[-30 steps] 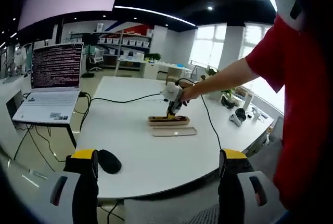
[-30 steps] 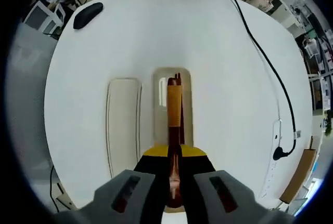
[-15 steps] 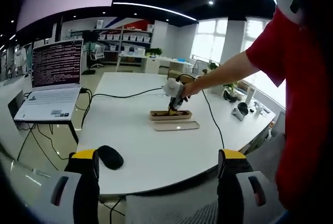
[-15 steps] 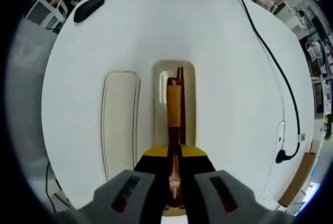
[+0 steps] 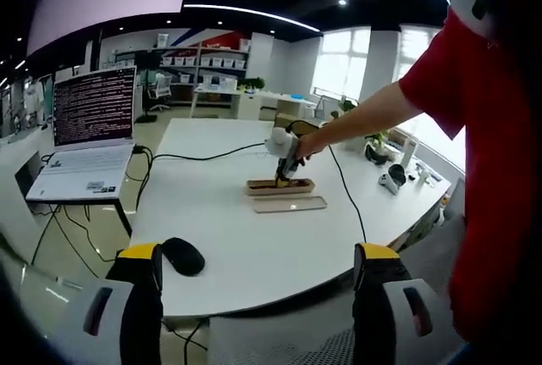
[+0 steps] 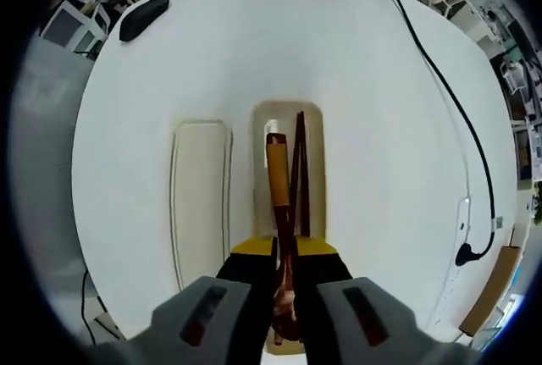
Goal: Arrange the utensils inside the cutlery case until each visible utensil rests in its matching compartment.
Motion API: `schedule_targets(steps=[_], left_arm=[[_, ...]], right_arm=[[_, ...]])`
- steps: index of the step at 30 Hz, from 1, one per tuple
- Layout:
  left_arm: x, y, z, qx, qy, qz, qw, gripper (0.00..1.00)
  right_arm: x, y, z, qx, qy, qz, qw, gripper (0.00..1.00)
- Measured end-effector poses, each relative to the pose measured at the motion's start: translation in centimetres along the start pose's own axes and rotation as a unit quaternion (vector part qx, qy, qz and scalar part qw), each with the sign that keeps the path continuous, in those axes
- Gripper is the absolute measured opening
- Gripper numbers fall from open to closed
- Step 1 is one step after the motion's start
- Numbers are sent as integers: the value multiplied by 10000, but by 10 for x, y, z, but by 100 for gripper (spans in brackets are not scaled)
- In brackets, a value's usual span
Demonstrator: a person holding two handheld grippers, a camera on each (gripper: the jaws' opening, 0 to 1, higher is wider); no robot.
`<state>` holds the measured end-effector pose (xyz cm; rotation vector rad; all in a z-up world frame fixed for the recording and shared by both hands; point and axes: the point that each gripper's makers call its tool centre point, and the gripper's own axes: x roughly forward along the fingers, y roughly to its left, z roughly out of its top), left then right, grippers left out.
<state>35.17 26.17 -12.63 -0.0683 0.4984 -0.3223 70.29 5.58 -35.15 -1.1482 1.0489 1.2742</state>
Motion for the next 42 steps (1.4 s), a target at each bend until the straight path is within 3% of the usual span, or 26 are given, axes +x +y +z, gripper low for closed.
schedule_targets(steps=[12,14,20,23,26,30,35,40,42], left_arm=[[1,-8,10,168,-95,-145,9997,96],[1,-8,10,208,-90,-162,9996,95],[1,-2,9,468,18,-55,9989,97],[4,-4,0,494,240,-150,9984,97],[4,-8,1,618,248,-219,9975,97],[5,-11,6,712,165,-273,9969,96],[7,-3,2,1188,353,-134,9922,87],[10,-5,2,1048,344,-273,9935,88],[12,-5,3,1003,326,-288,9940,88]], right_arm=[[-30,-2,-8,237,-156,-254,9993,7],[-26,-2,-15,253,-161,-294,9991,7],[-55,-4,-15,298,-267,-487,9980,8],[-65,1,-18,373,-362,-580,9970,9],[-74,16,-16,396,-451,-631,9962,12],[-86,18,-17,376,-590,-729,9949,17],[-109,35,-16,448,-769,-933,9917,19],[-121,37,-31,1033,-815,-1227,9837,20],[-124,41,-33,1033,-897,-1254,9826,20]])
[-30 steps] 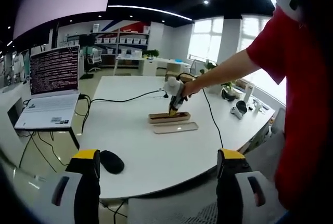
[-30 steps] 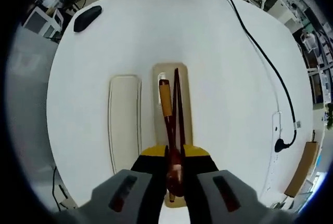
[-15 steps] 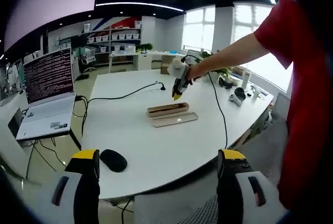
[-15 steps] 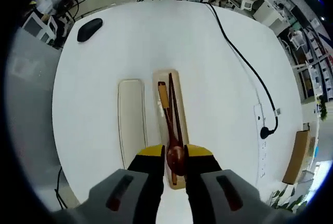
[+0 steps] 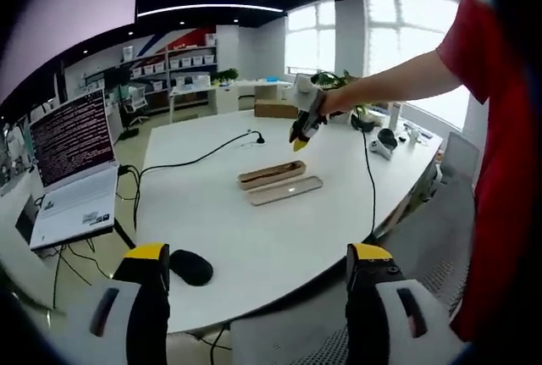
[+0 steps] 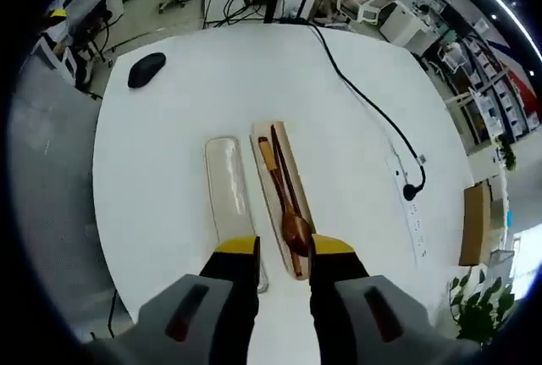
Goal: Arrange the utensils inside the cutlery case until each visible utensil rests in its matching compartment.
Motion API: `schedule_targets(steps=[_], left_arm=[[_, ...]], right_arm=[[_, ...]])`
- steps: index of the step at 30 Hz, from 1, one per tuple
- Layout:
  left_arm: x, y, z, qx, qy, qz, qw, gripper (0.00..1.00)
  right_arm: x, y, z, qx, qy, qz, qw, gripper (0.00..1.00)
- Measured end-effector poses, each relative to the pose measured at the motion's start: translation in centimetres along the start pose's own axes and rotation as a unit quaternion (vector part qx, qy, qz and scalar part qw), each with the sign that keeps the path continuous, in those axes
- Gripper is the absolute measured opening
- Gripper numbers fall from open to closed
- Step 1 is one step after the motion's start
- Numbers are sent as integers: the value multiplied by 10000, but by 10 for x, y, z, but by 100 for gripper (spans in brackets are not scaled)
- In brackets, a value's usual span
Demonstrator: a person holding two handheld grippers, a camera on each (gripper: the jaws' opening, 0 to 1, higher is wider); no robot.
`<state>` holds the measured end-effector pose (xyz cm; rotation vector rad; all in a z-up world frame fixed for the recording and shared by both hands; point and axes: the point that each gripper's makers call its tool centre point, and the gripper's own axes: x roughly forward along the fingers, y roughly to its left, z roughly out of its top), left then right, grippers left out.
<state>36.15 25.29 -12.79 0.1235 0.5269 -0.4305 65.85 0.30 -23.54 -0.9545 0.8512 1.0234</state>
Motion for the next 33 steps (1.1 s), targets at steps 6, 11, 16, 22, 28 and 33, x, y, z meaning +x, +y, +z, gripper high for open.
schedule_targets(steps=[6,11,16,22,28,33], left_arm=[[2,-5,8,141,-84,-118,9998,87],[2,-9,12,112,-173,-275,9994,86],[3,-10,12,201,-189,-371,9989,87],[4,-8,15,240,-203,-402,9987,87],[4,-2,12,421,-100,-238,9988,91],[5,-5,11,439,-110,-337,9984,91]], right_arm=[[-7,5,-13,243,-82,-25,9997,21],[-26,12,-9,571,-381,-35,9976,22],[-35,17,-17,754,-386,-36,9964,27],[-51,25,-17,889,-612,-100,9941,29],[-59,34,-17,194,-737,-153,9970,30],[-74,37,-13,562,-964,-319,9932,31]])
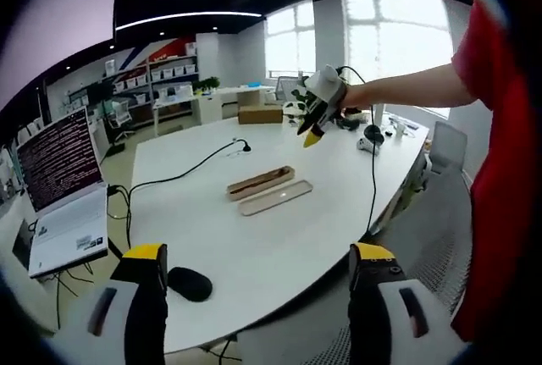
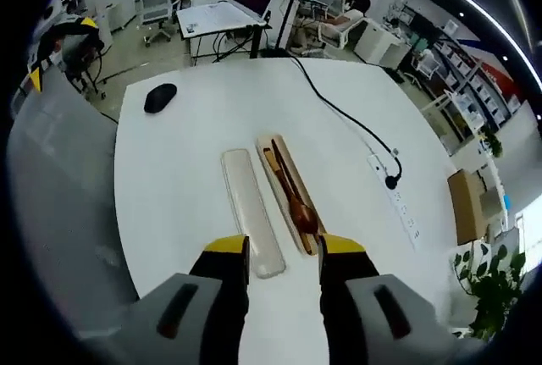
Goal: Arrange the utensils inside the cutlery case until each visible utensil rests in its matching compartment.
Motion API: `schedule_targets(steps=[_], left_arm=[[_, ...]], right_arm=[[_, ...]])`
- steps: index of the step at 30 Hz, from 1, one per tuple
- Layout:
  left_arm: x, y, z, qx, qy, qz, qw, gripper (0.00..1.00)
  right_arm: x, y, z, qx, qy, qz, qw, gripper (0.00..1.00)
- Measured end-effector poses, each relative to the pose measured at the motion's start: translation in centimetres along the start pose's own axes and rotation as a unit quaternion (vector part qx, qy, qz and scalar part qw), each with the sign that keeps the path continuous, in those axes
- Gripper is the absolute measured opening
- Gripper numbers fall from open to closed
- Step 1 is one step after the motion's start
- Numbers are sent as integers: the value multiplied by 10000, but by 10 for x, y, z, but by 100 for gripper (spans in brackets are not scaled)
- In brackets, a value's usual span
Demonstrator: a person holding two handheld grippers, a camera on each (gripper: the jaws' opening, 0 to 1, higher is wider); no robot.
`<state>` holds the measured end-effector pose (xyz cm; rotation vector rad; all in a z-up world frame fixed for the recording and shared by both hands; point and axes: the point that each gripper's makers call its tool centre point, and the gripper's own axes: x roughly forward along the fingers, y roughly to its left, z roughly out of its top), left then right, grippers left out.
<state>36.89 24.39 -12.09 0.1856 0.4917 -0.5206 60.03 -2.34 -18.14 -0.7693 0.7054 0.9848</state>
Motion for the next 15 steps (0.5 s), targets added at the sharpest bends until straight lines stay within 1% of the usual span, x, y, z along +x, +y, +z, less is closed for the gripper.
schedule_targets(steps=[1,4,6,9,12,15], left_arm=[[0,0,0,7,-3,1,10000,92],[2,3,1,-41,-48,-15,10000,93],[4,3,4,-121,-134,-76,9998,93],[7,5,7,-136,-176,-78,9997,93],[12,8,7,18,-160,-109,9998,92],[16,11,9,59,-200,-156,9997,92]], right_arm=[[-3,1,2,72,-100,-83,9999,31],[-8,4,2,155,-185,-164,9996,32],[-11,7,1,291,-254,-245,9990,35],[-16,12,-2,470,-370,-304,9977,38],[-22,22,-2,579,-517,-314,9965,38],[-29,27,-1,754,-669,-364,9942,38]])
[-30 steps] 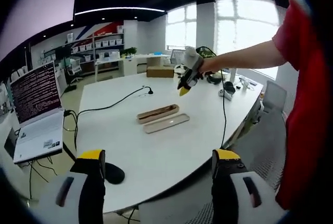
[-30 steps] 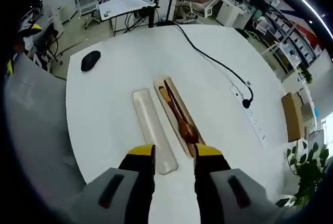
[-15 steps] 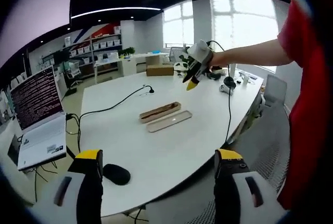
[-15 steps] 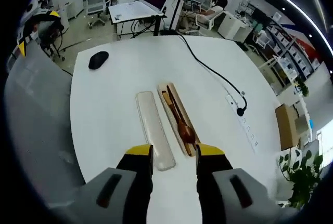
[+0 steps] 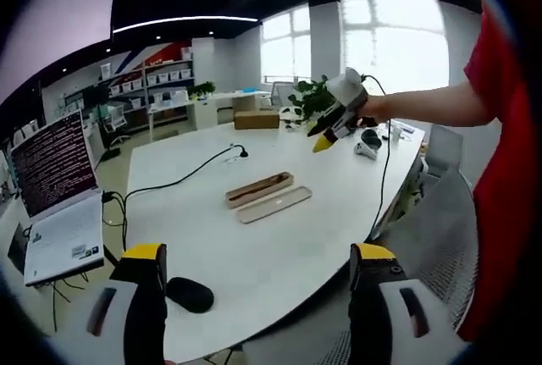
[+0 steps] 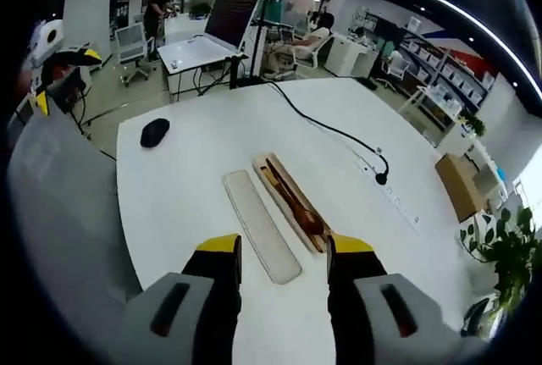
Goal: Arrange the utensils inside the cutlery case until each visible utensil rests in its matching compartment.
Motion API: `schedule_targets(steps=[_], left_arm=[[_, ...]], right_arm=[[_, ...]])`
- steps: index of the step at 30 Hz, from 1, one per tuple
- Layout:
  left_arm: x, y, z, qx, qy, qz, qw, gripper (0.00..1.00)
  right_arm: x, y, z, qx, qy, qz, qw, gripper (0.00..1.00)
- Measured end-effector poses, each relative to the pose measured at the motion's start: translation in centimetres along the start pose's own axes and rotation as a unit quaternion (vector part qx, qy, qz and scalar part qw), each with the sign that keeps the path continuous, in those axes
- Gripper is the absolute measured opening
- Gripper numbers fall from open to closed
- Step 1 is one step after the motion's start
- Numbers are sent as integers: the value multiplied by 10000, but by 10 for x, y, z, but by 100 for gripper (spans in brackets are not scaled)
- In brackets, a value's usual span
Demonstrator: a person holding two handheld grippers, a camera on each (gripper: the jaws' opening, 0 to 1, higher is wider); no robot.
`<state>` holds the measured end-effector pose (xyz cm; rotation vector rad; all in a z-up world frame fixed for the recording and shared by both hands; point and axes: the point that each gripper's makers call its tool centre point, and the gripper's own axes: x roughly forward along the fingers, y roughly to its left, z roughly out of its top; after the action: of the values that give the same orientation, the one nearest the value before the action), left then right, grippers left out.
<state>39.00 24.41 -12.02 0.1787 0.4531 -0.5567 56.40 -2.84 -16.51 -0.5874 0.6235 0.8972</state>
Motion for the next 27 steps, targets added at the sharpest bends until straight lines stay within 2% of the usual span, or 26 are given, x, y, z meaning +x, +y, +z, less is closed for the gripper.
schedule_targets(steps=[4,9,11,13,15,16,18,20,24,27], left_arm=[[7,4,4,-70,-84,-85,9999,90],[17,8,7,-7,-71,-211,9998,90],[23,9,7,-159,-1,-339,9993,88],[29,12,10,-146,-21,-364,9992,86],[38,15,12,-61,-7,-372,9993,84],[41,15,13,-30,-1,-381,9993,81],[48,15,17,97,-63,-465,9989,76],[55,14,20,168,-51,-534,9984,77],[68,13,24,278,-114,-682,9972,77],[82,11,24,207,-119,-842,9962,77]], right_arm=[[-8,6,1,323,-212,-103,9992,37],[-14,14,-8,427,-164,-172,9988,37],[-18,16,-13,446,-147,-226,9986,38],[-22,17,-15,504,-169,-265,9982,39],[-27,16,-19,463,-145,-395,9980,37],[-31,13,-21,361,-143,-542,9978,32],[-37,13,-22,523,-160,-615,9966,28],[-40,15,-23,643,-167,-643,9957,33],[-45,16,-28,648,-68,-799,9947,32],[-47,15,-28,977,-180,-1028,9897,32]])
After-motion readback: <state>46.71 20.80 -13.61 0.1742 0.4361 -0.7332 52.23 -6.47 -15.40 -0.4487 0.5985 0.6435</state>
